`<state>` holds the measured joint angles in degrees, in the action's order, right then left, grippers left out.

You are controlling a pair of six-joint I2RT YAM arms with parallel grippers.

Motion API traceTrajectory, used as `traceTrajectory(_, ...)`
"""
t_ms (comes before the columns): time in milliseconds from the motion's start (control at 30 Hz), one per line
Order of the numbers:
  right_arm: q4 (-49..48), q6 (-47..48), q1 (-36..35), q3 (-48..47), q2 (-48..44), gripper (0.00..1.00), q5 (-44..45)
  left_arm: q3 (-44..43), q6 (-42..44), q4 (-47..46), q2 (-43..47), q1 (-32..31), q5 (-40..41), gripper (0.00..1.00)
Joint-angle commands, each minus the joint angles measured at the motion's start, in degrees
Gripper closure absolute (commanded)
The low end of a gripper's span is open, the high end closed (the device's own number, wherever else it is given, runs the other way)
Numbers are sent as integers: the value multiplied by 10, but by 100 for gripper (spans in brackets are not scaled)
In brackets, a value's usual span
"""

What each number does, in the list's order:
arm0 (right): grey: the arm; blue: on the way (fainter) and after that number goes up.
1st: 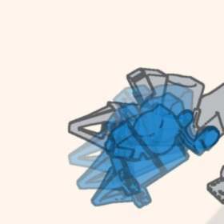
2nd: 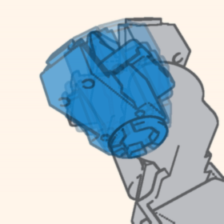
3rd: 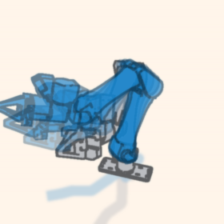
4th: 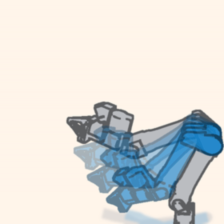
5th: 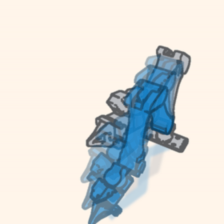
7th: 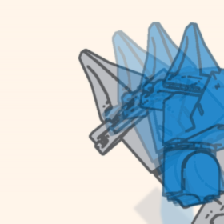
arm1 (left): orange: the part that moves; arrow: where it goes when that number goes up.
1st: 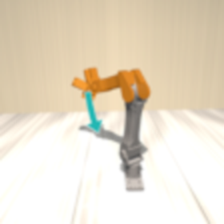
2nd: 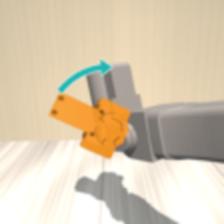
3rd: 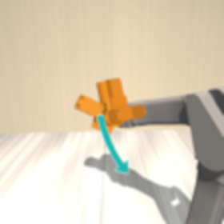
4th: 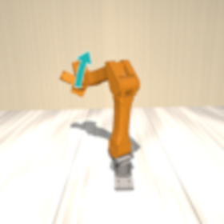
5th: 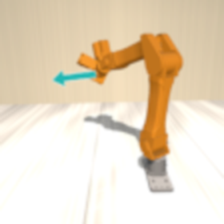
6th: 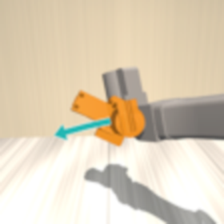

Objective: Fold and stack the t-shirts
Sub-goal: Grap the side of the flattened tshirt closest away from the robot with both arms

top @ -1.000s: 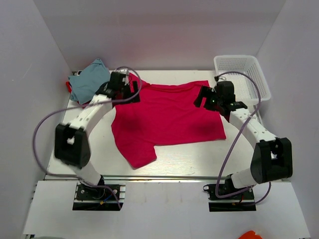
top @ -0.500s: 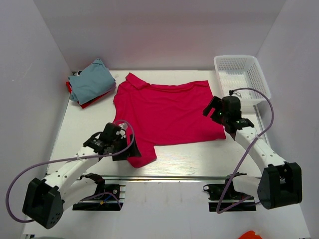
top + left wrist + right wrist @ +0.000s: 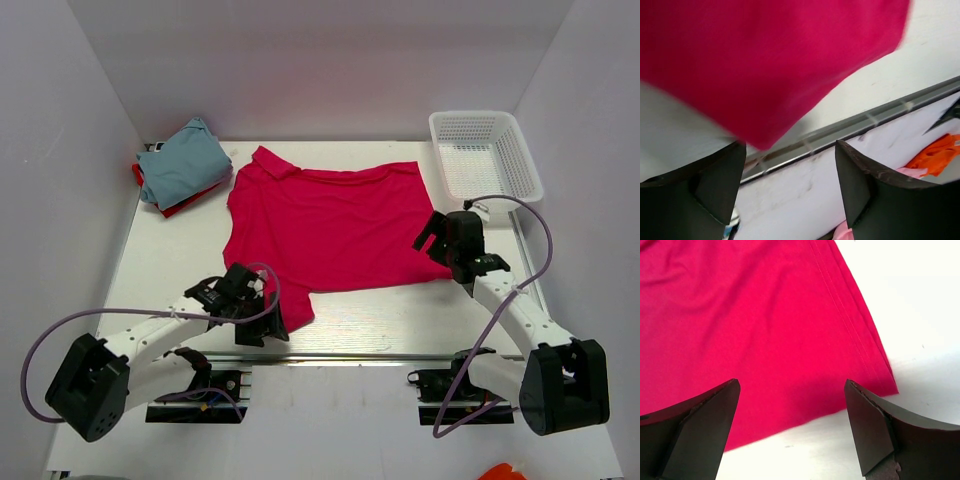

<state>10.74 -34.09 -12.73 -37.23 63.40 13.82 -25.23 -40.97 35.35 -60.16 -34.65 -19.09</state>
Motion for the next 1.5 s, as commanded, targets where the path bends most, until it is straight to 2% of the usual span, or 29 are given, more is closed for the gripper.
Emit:
traceTrajectory(0,21,4,7,15,-16,10,12,14,-13,-107,-30,-12,26,18)
traceTrajectory(33,29,4,10,15,-19,10,12,9,-13,-117,-55,-17,26,22)
traceTrajectory(133,60,1,21,26,-15,14,34,-3,-13,-124,-82,-29,34,43)
traceTrajectory(167,67,-7,27,35,-13,18,54,-12,-13,-118,-87,-29,39,55)
traceTrajectory(267,71,-15,44,39,0,20,46,-34,-8,-85,-87,-34,77,80)
traceTrajectory(300,71,-16,47,41,6,21,46,-34,-8,-69,-87,-34,85,99)
traceTrajectory(567,38,-31,67,44,66,28,34,-83,29,-55,-44,-34,91,100)
traceTrajectory(600,33,-34,68,46,70,36,33,-83,29,-48,-37,-34,91,100)
traceTrajectory(667,22,-38,68,47,81,38,29,-96,41,-41,-24,-34,91,100)
traceTrajectory(767,20,-41,69,43,100,49,16,-102,41,-41,-2,-34,84,100)
traceTrajectory(900,20,-40,70,46,110,73,14,-108,46,-41,12,-34,71,100)
traceTrajectory(967,22,-40,70,51,105,89,17,-108,46,-41,17,-34,64,100)
traceTrajectory(1033,17,-41,68,52,99,100,17,-114,46,-48,22,-34,49,100)
traceTrajectory(1267,10,-30,68,54,83,100,10,-136,51,-41,44,-23,38,100)
traceTrajectory(1467,15,-13,68,52,53,100,-4,-165,36,-8,45,-23,77,100)
